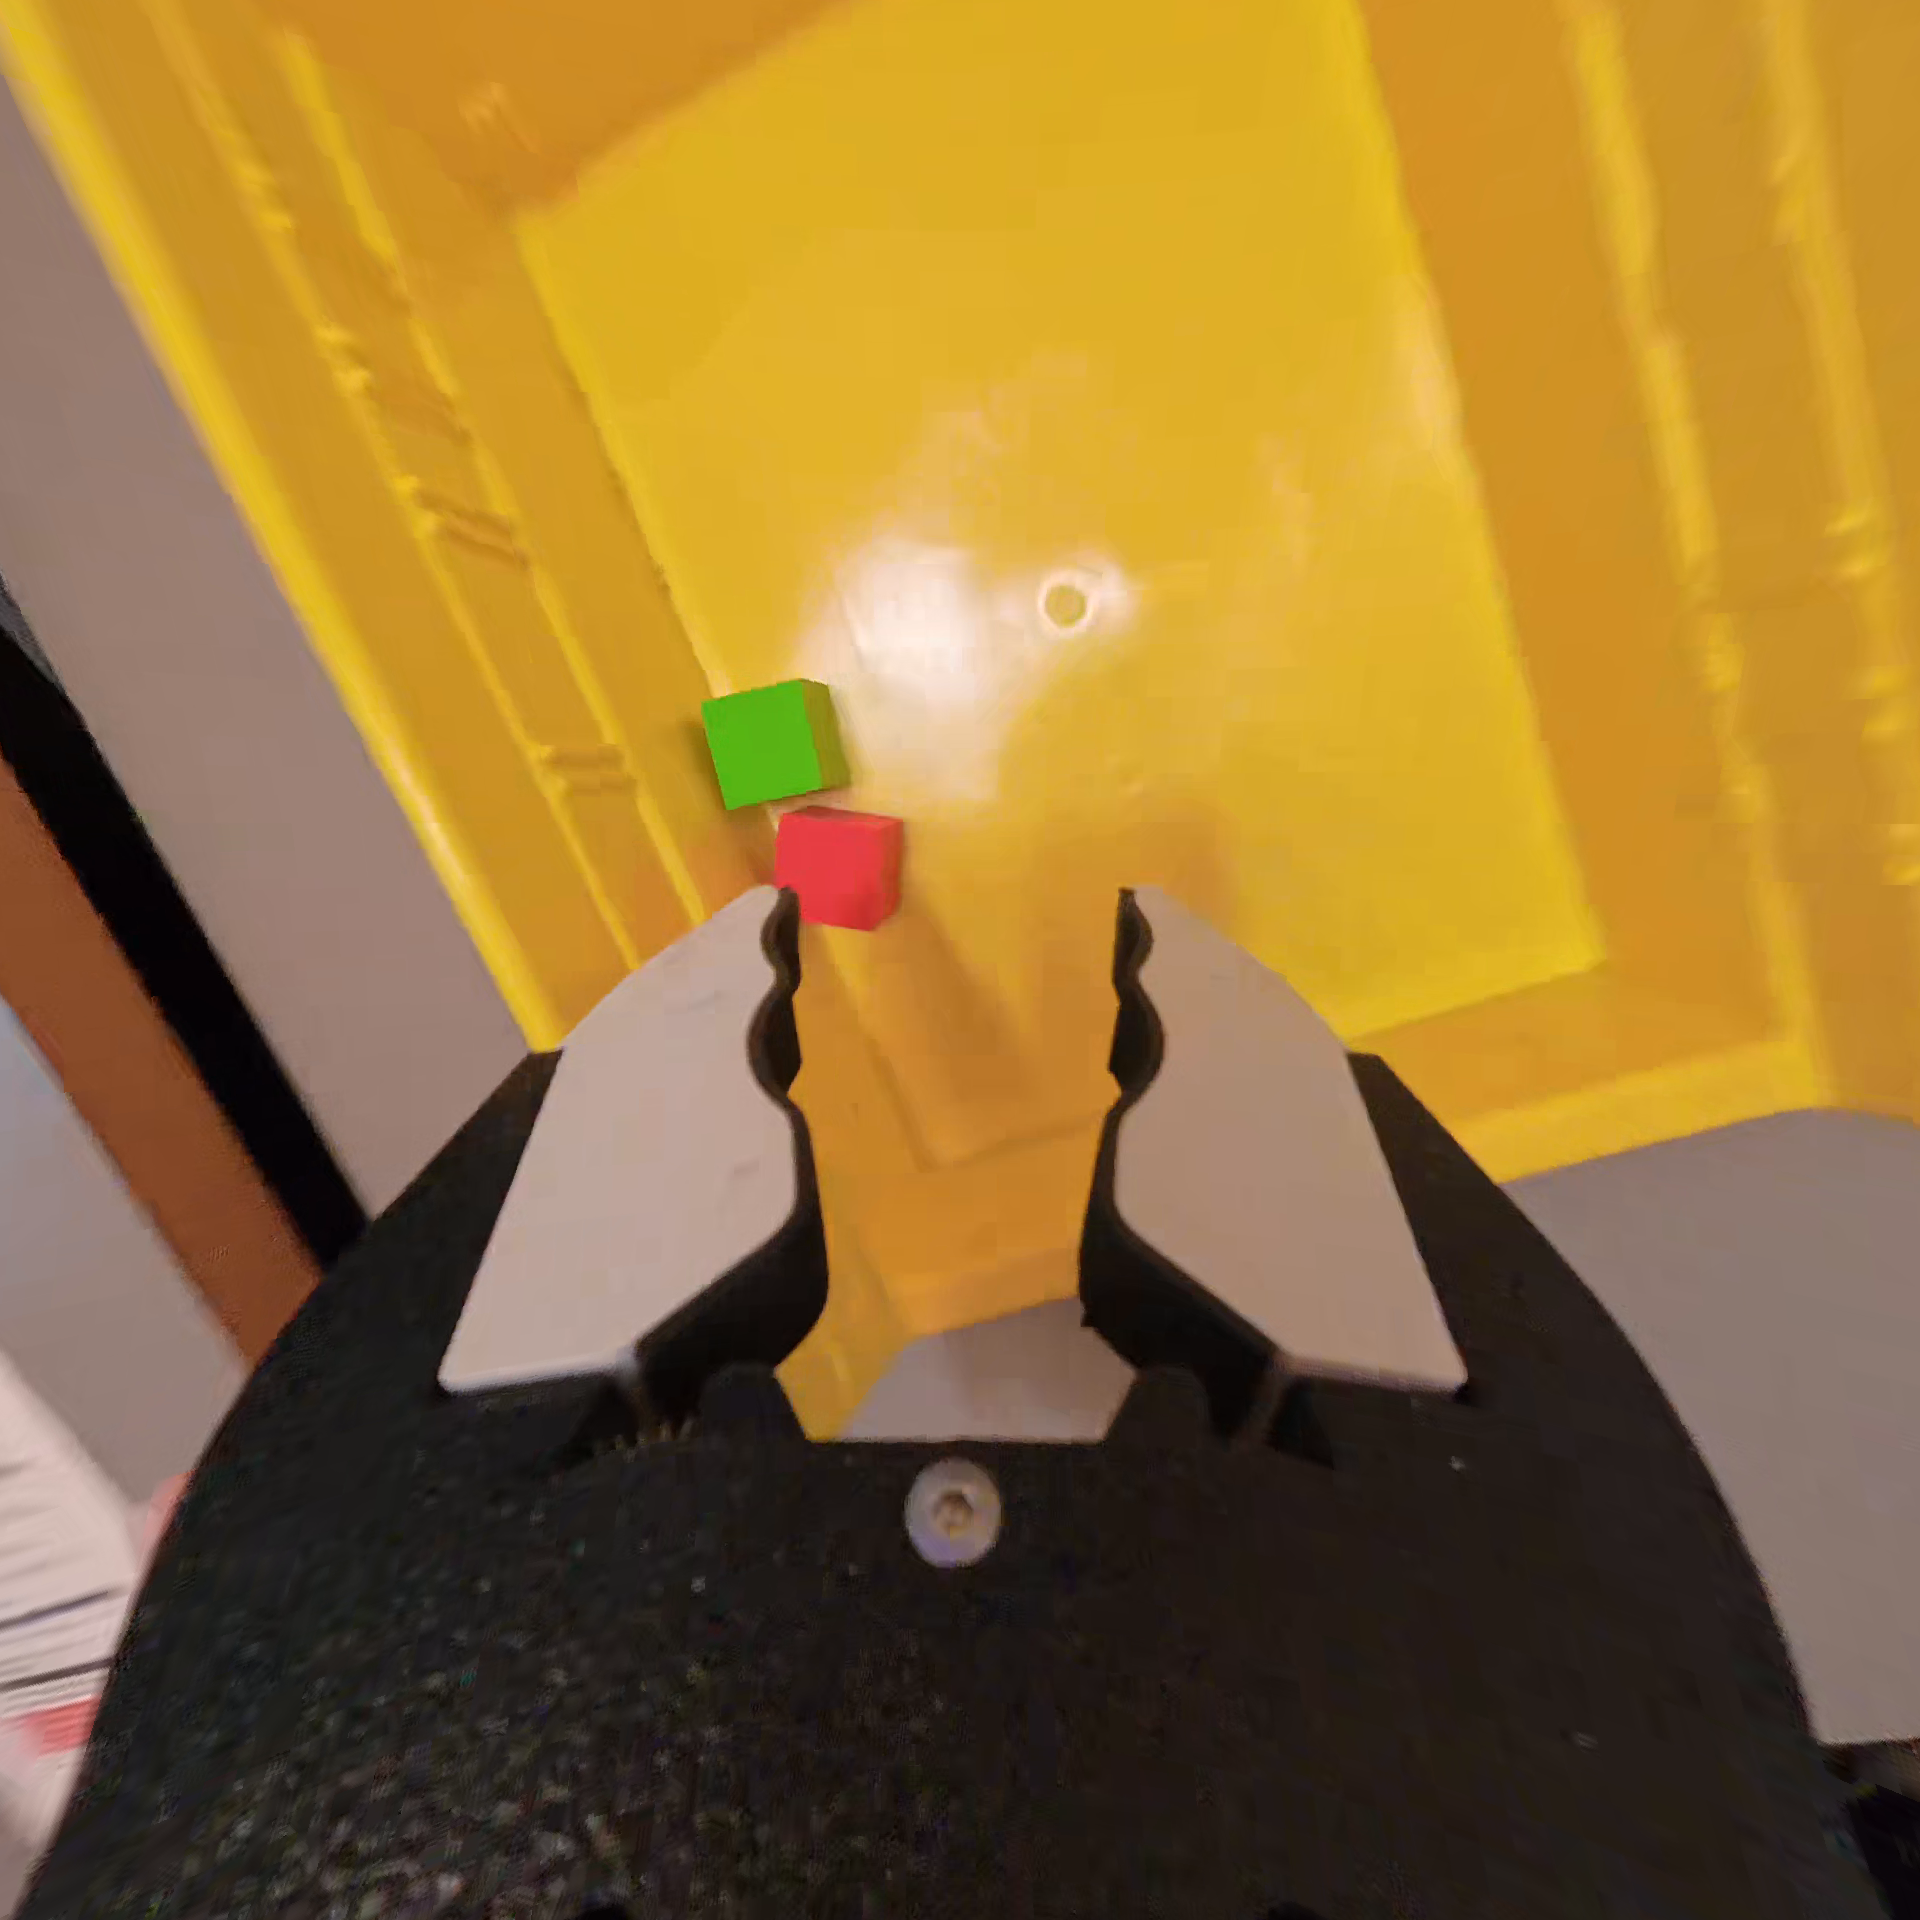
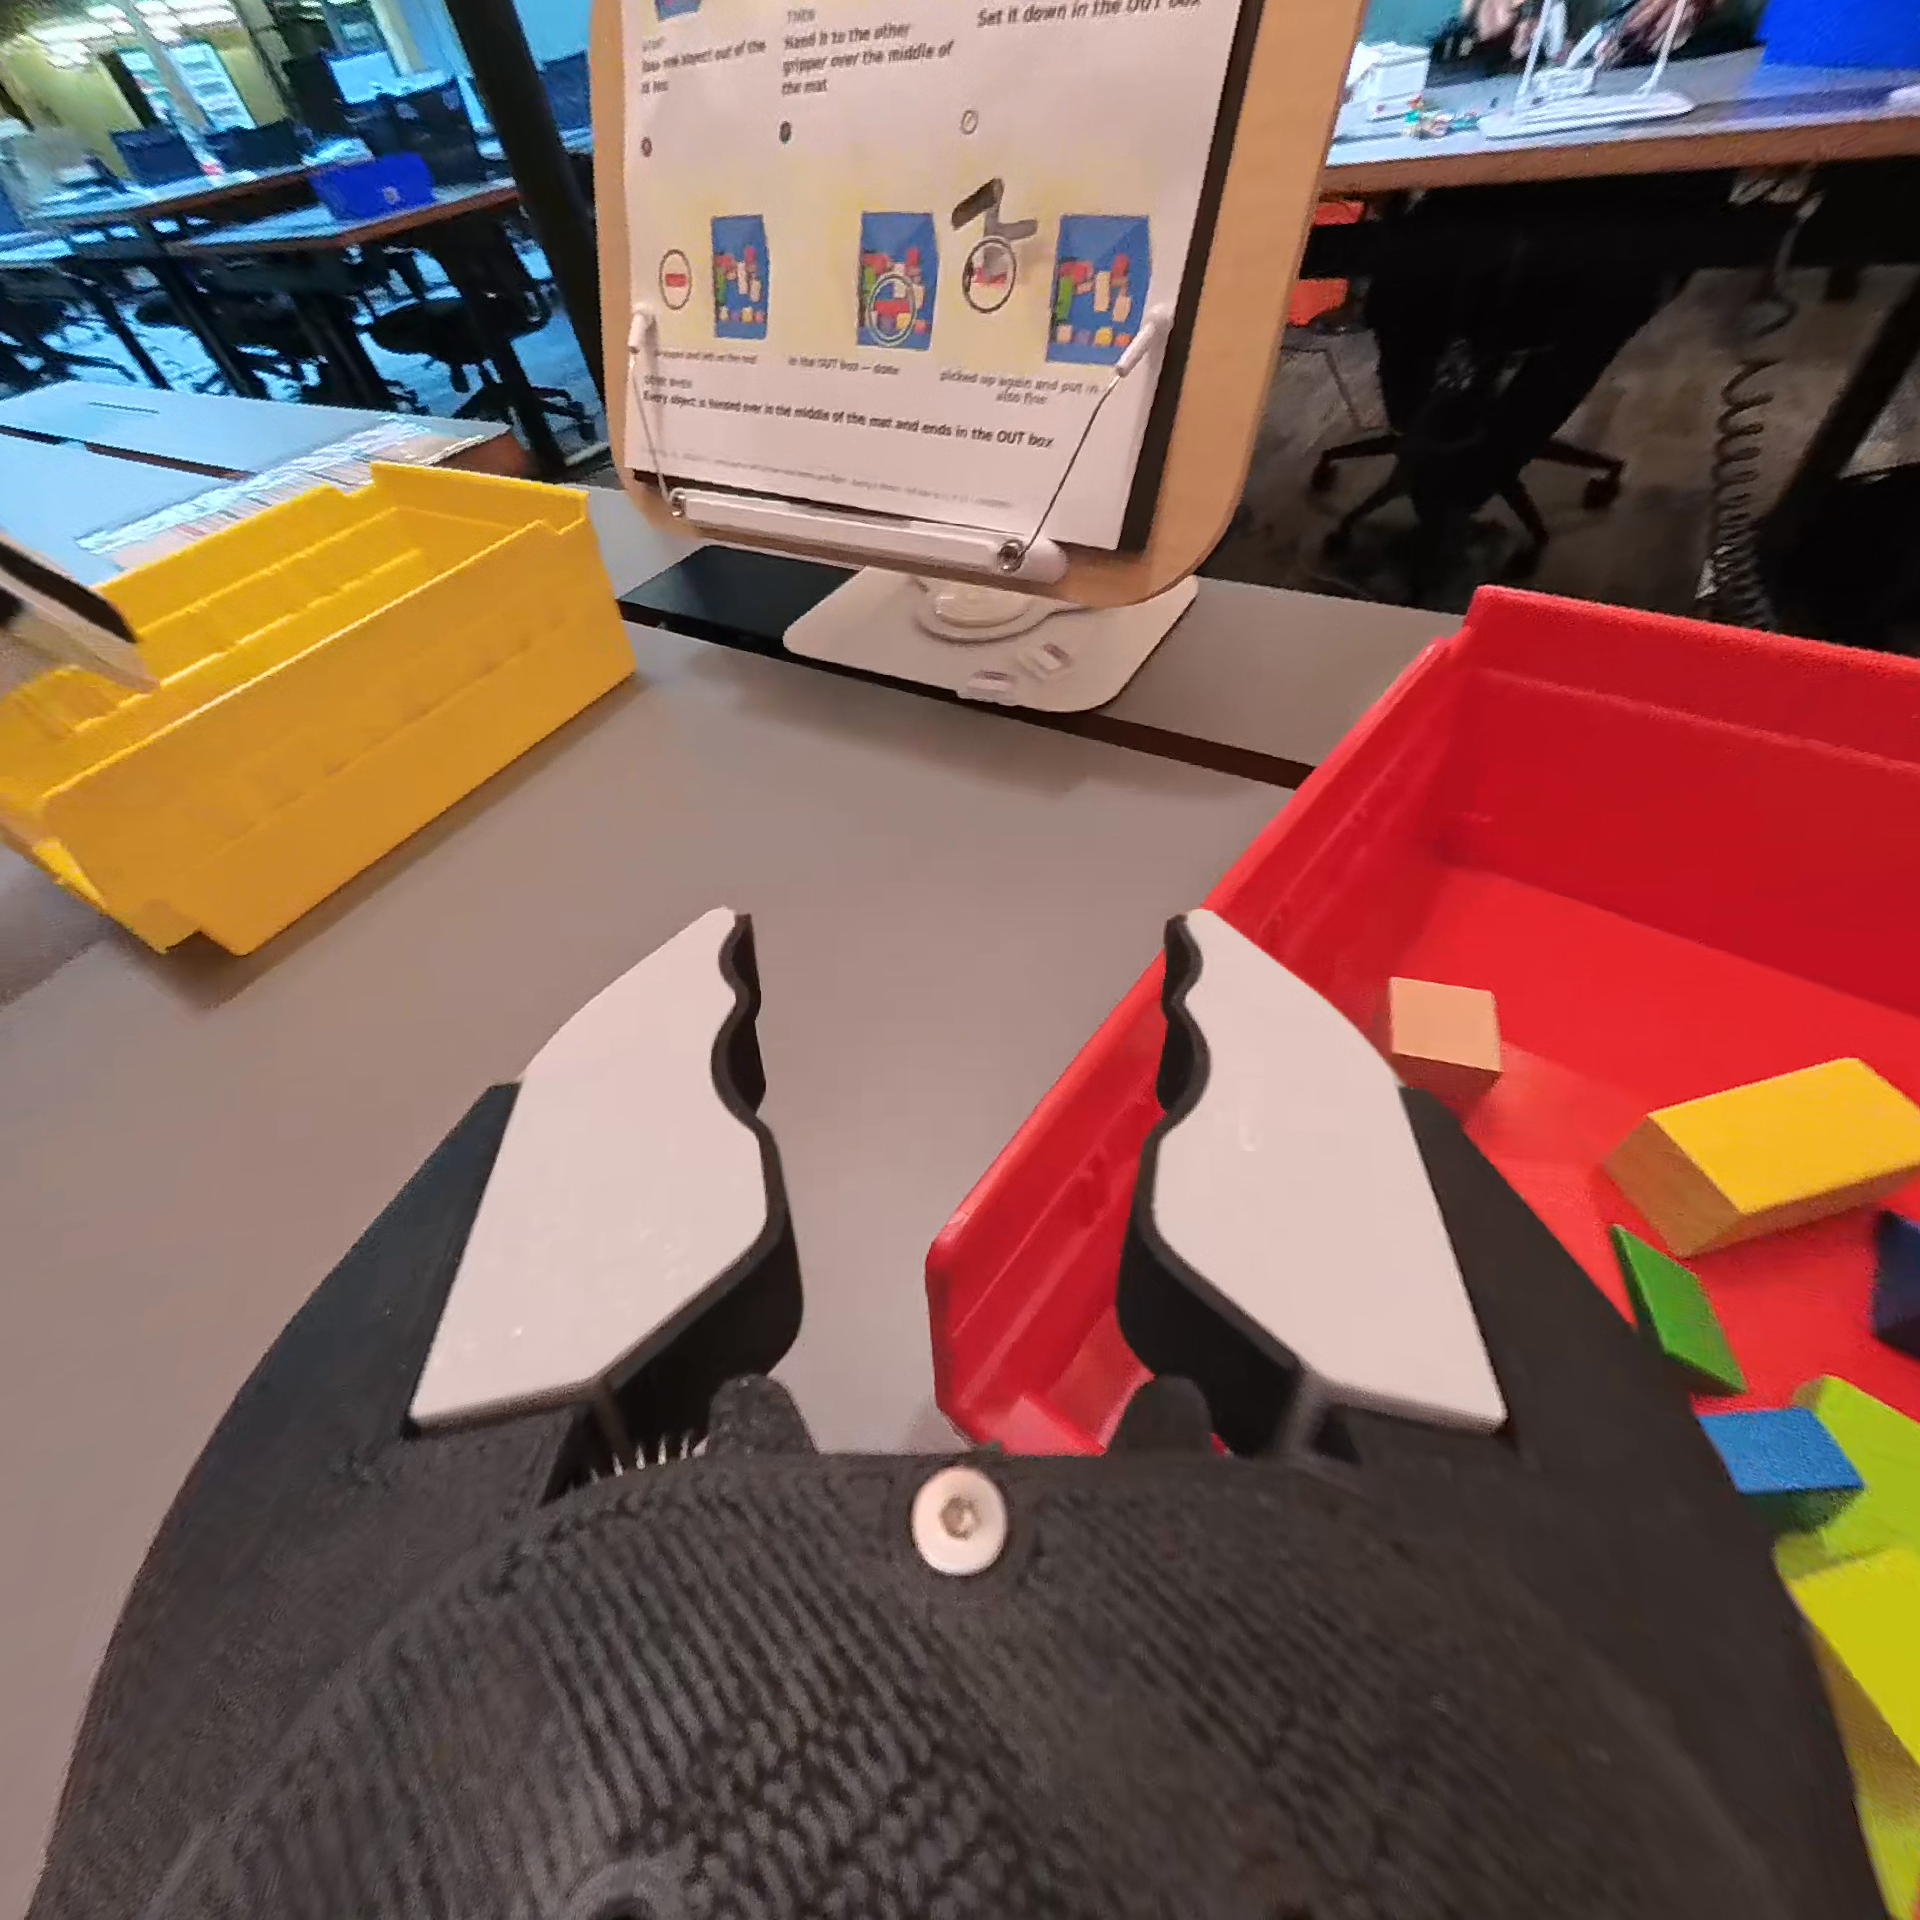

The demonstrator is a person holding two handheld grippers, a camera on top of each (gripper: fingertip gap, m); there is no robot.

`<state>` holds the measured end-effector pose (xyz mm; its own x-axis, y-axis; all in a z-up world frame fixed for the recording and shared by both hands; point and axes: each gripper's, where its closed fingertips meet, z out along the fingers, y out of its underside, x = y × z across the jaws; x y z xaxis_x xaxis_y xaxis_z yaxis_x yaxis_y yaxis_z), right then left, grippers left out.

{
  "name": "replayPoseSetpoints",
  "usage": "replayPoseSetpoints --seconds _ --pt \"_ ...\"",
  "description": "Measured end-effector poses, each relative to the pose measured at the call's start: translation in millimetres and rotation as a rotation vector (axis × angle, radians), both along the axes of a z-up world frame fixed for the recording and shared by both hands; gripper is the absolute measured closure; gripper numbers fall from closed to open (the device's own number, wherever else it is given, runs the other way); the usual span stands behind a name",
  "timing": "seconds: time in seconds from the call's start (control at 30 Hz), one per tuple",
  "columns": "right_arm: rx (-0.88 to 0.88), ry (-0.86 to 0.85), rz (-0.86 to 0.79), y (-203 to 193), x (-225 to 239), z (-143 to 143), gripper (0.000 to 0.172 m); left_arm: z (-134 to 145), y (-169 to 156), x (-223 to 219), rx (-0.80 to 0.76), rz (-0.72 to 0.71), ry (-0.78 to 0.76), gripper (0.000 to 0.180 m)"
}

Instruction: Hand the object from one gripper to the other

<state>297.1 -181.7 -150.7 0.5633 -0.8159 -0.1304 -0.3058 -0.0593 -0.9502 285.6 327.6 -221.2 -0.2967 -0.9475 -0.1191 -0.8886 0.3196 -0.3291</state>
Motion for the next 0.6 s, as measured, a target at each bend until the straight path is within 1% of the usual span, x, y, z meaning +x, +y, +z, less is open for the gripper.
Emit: replayPoseSetpoints --seconds 0.03,0.1,0.2,0.27,0.6 --pt "0.007 -0.003 0.010 0.7 -0.4 0.5 0.096 -7.6 4.7 2.0 0.078 -0.075 0.038 0.124" --pt "0.016 -0.009 0.018 -0.6 -0.8 1.7 0.096 -21.2 12.9 1.8 0.189 -0.194 0.120 0.124" --pt "0.057 -0.007 0.025 -2.3 -0.2 4.1 0.096 -38.3 13.8 -1.8 0.203 -0.239 0.227 0.123" --pt "0.084 -0.013 0.026 -2.6 0.5 5.9 0.096 -43.0 18.9 1.0 0.246 -0.232 0.254 0.128" --pt "0.102 0.005 0.048 -2.5 0.9 -0.1 0.096 -55.6 46.6 8.4 0.460 -0.178 0.369 0.131"
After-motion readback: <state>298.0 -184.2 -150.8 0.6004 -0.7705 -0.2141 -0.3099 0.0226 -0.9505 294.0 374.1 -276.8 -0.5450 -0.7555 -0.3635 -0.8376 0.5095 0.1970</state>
